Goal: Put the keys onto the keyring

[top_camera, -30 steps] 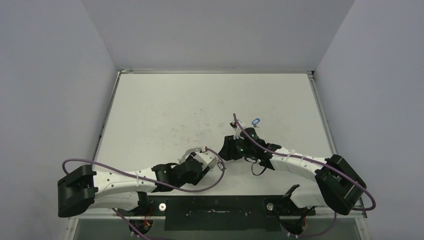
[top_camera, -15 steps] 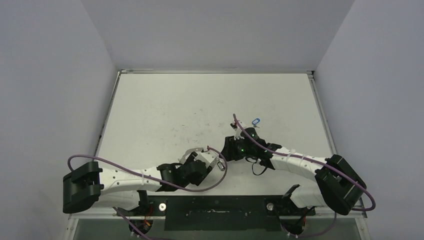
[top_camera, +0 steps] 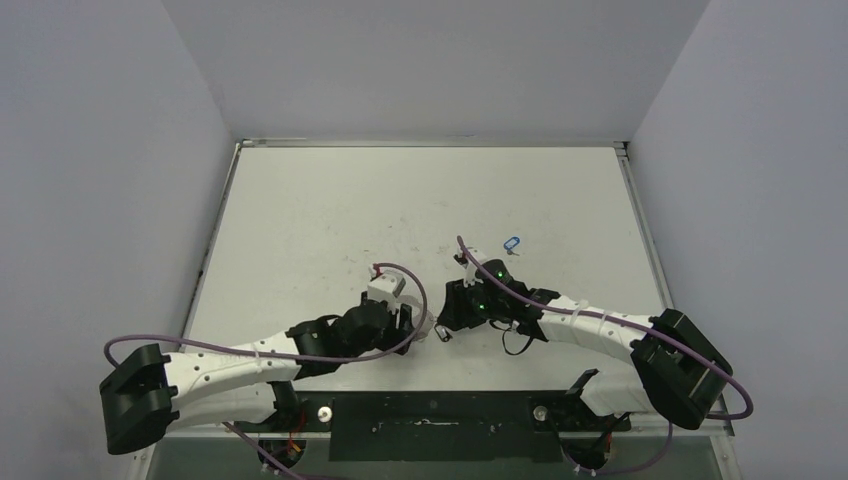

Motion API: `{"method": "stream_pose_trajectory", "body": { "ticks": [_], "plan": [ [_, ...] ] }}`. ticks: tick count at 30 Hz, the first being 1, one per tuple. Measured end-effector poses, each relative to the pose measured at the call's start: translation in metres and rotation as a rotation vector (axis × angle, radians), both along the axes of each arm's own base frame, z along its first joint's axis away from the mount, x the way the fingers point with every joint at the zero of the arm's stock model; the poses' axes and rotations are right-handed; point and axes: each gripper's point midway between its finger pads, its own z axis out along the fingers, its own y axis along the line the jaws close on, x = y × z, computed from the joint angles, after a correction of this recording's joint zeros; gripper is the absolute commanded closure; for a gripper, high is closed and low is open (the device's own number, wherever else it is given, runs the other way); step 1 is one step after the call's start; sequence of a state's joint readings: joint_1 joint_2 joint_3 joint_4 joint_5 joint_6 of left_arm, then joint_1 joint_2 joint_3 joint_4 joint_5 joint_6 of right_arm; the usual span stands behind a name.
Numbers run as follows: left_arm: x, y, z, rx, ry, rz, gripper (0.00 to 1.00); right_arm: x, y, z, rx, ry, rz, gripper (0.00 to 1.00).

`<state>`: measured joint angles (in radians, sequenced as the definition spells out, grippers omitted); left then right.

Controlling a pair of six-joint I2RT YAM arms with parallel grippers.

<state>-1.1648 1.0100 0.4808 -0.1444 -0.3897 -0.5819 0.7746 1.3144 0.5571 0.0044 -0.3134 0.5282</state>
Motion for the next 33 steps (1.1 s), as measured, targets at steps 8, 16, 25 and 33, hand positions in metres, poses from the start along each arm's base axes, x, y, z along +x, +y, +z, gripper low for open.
{"method": "stream_pose_trajectory", "body": {
  "ticks": [8,16,25,33],
  "plan": [
    [0.009,-0.006,-0.010,-0.176,0.204,0.078,0.44,0.000,0.000,-0.001,-0.013,-0.007,0.007,0.55],
    [0.015,0.000,-0.011,-0.245,0.286,0.113,0.44,-0.003,0.001,-0.001,-0.020,-0.012,0.022,0.54],
    [0.031,0.044,-0.001,-0.360,0.305,0.260,0.44,-0.007,0.008,0.002,-0.028,-0.033,0.069,0.52],
    [0.037,0.098,0.004,-0.349,0.288,0.481,0.45,-0.011,0.040,0.015,-0.107,-0.092,0.158,0.51]
  ]
}}
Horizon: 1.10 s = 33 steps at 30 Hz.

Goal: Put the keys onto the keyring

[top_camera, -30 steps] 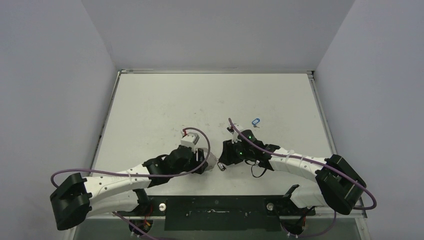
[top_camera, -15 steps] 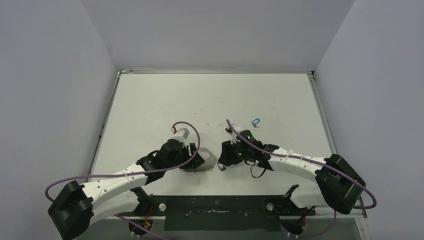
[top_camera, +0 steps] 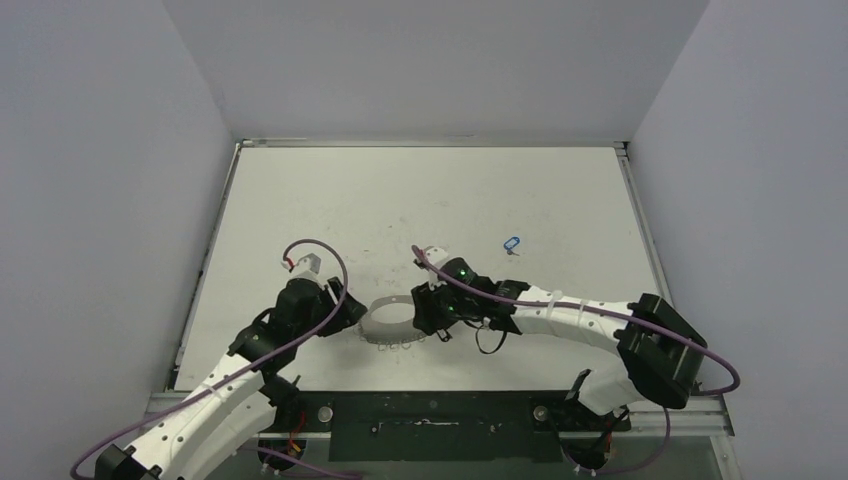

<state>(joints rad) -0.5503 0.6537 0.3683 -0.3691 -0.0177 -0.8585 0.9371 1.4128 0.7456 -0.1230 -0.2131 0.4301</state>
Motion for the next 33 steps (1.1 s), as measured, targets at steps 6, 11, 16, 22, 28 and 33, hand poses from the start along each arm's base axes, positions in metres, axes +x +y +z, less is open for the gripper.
{"method": "stream_pose_trajectory", "body": {
  "ticks": [6,11,16,22,28,33],
  "plan": [
    [0.008,0.039,0.023,0.129,-0.003,0.167,0.41,0.011,0.050,0.021,0.006,-0.054,0.062,0.54],
    [0.018,0.075,0.046,0.230,0.001,0.310,0.41,0.021,0.093,0.016,-0.014,-0.054,0.091,0.59],
    [0.020,0.105,0.049,0.296,0.038,0.399,0.40,0.015,0.125,-0.005,-0.056,-0.029,0.135,0.61],
    [0.015,0.126,0.044,0.330,0.095,0.433,0.40,0.008,0.144,-0.020,-0.094,-0.004,0.163,0.61],
    [0.016,0.128,0.041,0.339,0.116,0.402,0.39,0.012,0.152,-0.025,-0.109,-0.001,0.157,0.68],
    [0.017,0.124,0.043,0.335,0.102,0.364,0.40,0.016,0.157,-0.032,-0.122,0.004,0.148,0.71]
  ]
}}
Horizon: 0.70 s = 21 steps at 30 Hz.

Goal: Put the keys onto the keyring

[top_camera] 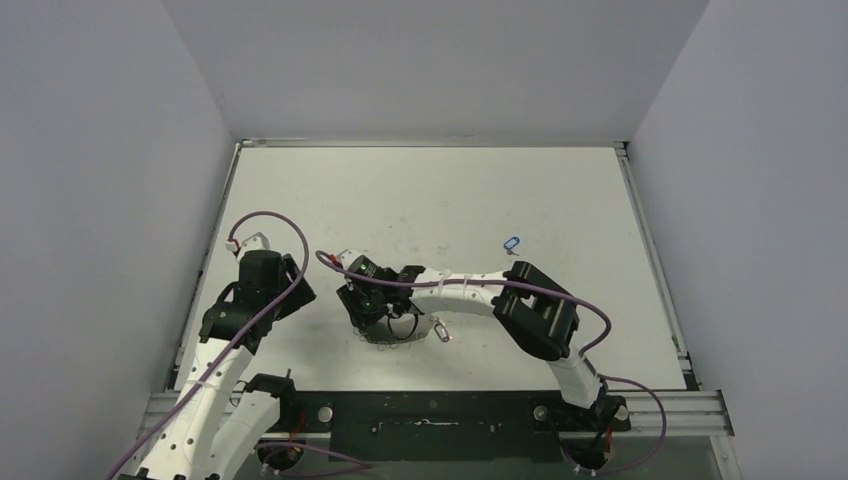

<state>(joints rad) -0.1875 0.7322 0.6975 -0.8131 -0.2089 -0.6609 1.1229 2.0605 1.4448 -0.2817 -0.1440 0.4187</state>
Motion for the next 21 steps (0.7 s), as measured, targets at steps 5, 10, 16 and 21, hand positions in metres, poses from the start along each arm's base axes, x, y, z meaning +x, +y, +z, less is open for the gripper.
{"method": "stream_pose_trajectory", "body": {
  "ticks": [5,10,16,21],
  "plan": [
    [0.000,-0.002,0.003,-0.003,-0.016,-0.024,0.40,0.002,0.004,-0.007,-0.011,0.013,-0.010,0.76],
    [0.001,-0.004,0.004,-0.007,-0.020,-0.033,0.40,0.005,0.009,-0.009,-0.016,0.011,-0.012,0.97],
    [0.002,-0.005,0.008,-0.008,-0.043,-0.046,0.40,0.005,0.007,-0.010,-0.024,0.013,-0.015,1.00],
    [0.007,-0.009,0.016,-0.019,-0.086,-0.070,0.40,0.005,-0.001,-0.009,-0.026,0.009,-0.005,1.00]
  ]
}}
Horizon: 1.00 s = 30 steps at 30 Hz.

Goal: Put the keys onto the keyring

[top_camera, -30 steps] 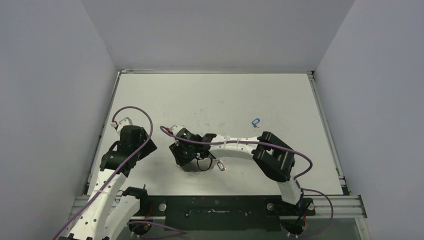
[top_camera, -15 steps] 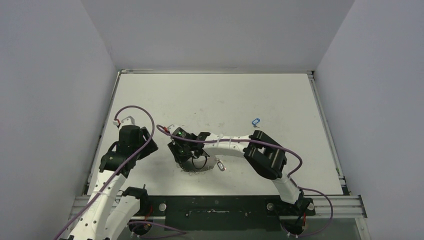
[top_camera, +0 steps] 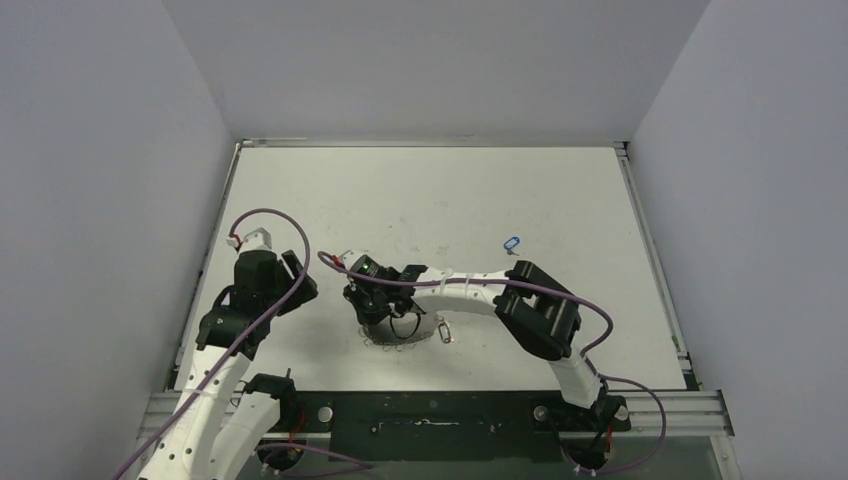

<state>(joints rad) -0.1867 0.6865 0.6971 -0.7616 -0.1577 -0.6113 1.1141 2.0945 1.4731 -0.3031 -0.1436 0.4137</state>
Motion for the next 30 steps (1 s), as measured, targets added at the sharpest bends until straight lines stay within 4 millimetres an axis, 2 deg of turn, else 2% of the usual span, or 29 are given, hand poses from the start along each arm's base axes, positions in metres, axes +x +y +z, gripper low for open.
{"method": "stream_pose_trajectory", "body": {
  "ticks": [3,6,10,12,13,15,17,20,24,27,30],
  "plan": [
    [0.003,-0.006,0.002,-0.009,-0.022,-0.042,0.39,-0.003,-0.016,0.011,0.016,-0.001,0.016,1.00],
    [0.007,-0.014,0.001,-0.020,-0.062,-0.104,0.37,-0.001,-0.035,0.037,0.074,-0.026,0.024,1.00],
    [0.008,-0.029,0.003,-0.058,-0.135,-0.194,0.37,0.007,-0.062,0.092,0.205,-0.118,0.024,1.00],
    [0.009,-0.039,0.008,-0.091,-0.194,-0.248,0.37,0.011,-0.074,0.126,0.293,-0.196,0.031,1.00],
    [0.009,-0.044,0.010,-0.108,-0.220,-0.275,0.38,0.011,-0.080,0.147,0.349,-0.250,0.045,1.00],
    [0.011,-0.055,0.017,-0.141,-0.282,-0.333,0.39,0.008,-0.088,0.175,0.431,-0.332,0.066,1.00],
    [0.012,-0.066,0.025,-0.174,-0.343,-0.391,0.41,0.004,-0.098,0.196,0.513,-0.402,0.080,1.00],
    [0.015,-0.087,0.039,-0.237,-0.455,-0.494,0.43,0.002,-0.114,0.210,0.607,-0.467,0.075,1.00],
    [0.012,-0.115,0.052,-0.308,-0.574,-0.640,0.47,0.003,-0.123,0.207,0.674,-0.499,0.088,1.00],
    [0.002,-0.139,0.056,-0.335,-0.614,-0.757,0.48,-0.008,-0.121,0.201,0.709,-0.492,0.145,1.00],
    [-0.016,-0.168,0.059,-0.342,-0.639,-0.899,0.50,-0.017,-0.120,0.196,0.733,-0.489,0.195,1.00]
  ]
}}
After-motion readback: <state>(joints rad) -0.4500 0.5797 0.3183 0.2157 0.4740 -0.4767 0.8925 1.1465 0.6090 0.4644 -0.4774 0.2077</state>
